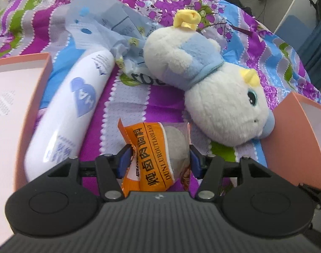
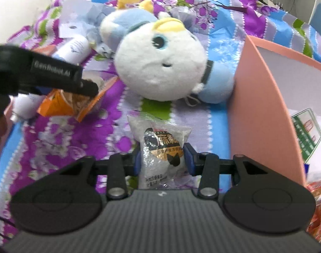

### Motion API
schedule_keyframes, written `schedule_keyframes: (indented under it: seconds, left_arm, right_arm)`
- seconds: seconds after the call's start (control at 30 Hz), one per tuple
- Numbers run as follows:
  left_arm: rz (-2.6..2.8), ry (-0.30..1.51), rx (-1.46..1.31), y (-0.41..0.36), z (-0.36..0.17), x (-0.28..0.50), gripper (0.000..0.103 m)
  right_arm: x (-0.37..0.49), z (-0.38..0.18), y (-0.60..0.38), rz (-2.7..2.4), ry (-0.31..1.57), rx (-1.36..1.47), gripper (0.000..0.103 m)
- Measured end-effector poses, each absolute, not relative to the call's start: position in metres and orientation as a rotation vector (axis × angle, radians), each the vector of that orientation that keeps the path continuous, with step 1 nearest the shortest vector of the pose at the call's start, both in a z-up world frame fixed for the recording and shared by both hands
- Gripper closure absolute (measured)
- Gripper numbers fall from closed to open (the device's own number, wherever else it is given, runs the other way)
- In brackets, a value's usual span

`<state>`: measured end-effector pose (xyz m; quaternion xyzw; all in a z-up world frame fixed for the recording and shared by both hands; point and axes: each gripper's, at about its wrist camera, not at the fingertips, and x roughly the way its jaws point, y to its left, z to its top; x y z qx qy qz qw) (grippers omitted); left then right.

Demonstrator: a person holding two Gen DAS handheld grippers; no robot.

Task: Organize snacks
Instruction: 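Lift both bags and carry them over the pink box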

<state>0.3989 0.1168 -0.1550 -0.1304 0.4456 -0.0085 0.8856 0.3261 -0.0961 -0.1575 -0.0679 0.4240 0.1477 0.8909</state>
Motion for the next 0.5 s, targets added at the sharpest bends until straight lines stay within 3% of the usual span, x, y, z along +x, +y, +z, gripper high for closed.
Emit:
schedule_keyframes:
  seconds: [0.5]
  left_arm:
    - [0.039, 0.844, -0.299, 0.119, -0.111, 0.274, 0.042]
  right_arm:
    - [0.248, -0.118, -0.108, 0.398, 0.814, -0.01, 0.059]
